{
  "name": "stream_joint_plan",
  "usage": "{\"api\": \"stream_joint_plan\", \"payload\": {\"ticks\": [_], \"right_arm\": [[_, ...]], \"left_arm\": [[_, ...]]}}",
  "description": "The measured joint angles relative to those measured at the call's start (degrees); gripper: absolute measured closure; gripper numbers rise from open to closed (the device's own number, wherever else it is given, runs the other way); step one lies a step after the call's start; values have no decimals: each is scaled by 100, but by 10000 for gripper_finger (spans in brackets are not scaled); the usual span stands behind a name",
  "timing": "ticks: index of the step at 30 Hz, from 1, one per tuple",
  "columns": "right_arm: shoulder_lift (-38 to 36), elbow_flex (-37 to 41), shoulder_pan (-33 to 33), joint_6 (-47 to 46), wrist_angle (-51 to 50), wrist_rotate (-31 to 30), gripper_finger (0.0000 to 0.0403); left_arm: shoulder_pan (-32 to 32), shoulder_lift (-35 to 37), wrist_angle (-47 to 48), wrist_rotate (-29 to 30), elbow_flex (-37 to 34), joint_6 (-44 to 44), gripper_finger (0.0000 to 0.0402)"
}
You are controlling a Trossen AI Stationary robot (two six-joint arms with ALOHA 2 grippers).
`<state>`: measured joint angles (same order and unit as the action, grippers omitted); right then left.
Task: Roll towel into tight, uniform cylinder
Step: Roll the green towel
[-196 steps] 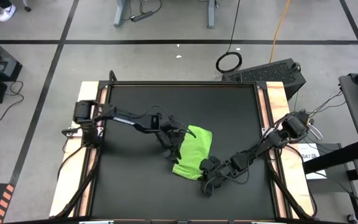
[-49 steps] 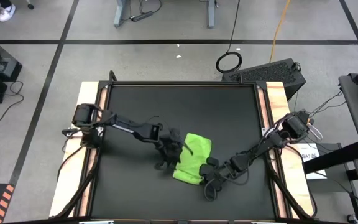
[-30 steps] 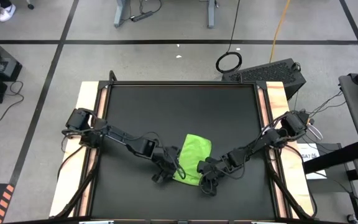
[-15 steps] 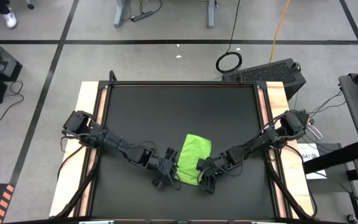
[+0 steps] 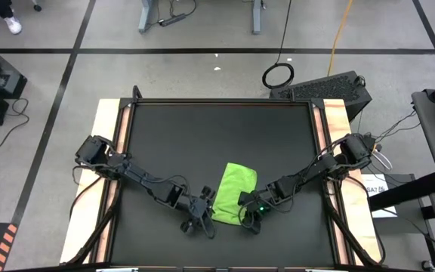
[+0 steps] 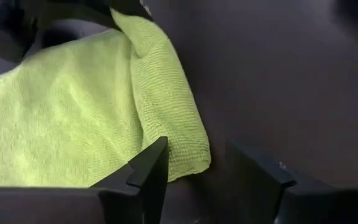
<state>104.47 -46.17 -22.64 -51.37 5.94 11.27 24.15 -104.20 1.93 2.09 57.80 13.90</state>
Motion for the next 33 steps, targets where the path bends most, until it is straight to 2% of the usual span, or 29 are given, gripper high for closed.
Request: {"api": "stream_joint_plan", "payload": {"ticks": [9,21,24,29,33], "right_arm": [[2,4,17,-41,169,43,397],[7,7,18,-78,271,74,397],[7,7,16,-92,295,88,397],[-43,7,8,-90,269,90,397],[-202,15,5,14,137,71,396]], "left_arm": [[-8,-16,-758,144,-591,341,237],[-19,-385,-1288,469,-612,-133,240],[-90,-385,-1283,415,-612,-299,269],[-303,-383,-1233,-189,-609,-318,379],[-543,-382,-1290,-982,-609,-646,387]]}}
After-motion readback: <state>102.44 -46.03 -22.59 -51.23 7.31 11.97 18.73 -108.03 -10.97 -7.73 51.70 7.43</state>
